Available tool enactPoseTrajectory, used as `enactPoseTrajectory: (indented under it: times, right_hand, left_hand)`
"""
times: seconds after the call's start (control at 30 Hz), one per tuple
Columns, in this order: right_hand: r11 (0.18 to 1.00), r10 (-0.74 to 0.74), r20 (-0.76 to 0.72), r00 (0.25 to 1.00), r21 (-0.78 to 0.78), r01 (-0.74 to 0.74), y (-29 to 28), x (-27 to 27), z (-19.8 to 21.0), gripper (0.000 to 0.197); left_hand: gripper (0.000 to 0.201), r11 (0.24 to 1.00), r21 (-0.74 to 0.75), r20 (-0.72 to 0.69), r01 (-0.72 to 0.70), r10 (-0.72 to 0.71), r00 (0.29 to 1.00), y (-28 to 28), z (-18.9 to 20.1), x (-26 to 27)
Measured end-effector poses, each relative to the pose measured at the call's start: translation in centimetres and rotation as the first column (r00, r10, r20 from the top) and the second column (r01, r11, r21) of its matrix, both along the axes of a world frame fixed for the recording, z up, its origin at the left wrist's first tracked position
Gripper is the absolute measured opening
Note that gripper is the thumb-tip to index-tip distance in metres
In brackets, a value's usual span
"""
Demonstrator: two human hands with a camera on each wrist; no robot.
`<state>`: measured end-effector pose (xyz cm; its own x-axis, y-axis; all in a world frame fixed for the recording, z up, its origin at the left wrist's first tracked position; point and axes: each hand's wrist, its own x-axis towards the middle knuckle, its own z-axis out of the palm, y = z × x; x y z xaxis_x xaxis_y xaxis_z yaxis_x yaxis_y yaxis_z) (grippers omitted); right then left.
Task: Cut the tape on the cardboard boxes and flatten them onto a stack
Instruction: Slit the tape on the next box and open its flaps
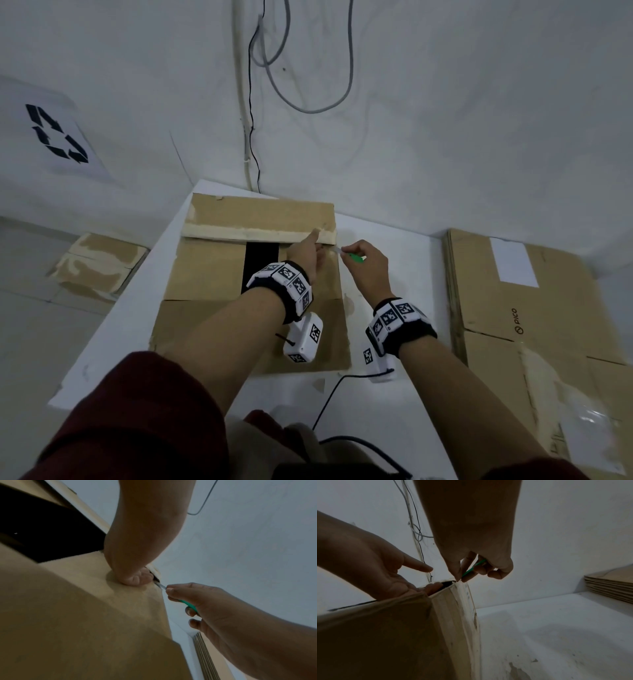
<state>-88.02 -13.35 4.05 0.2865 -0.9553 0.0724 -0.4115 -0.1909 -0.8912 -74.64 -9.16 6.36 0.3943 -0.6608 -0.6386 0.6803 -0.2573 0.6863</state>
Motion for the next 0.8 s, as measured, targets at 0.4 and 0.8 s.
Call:
enactPoseTrajectory:
  times: [0.4, 0.8]
  right_hand:
    - [0.996, -0.004, 0.019, 1.000, -0.094, 0.006, -1.1, 1.6, -1.4, 0.008]
    - [0.999, -0.015, 0.055, 0.998, -0.030, 0.017, -2.8, 2.6, -1.1, 0.003]
  left_hand:
    - [0.033, 0.995, 0.073, 0.138, 0.071, -0.080, 0.987, -1.1, -1.4, 1.8]
    - [0.029, 0.999, -0.006, 0.107, 0.039, -0.038, 0.994, -1.8, -2.8, 2.6]
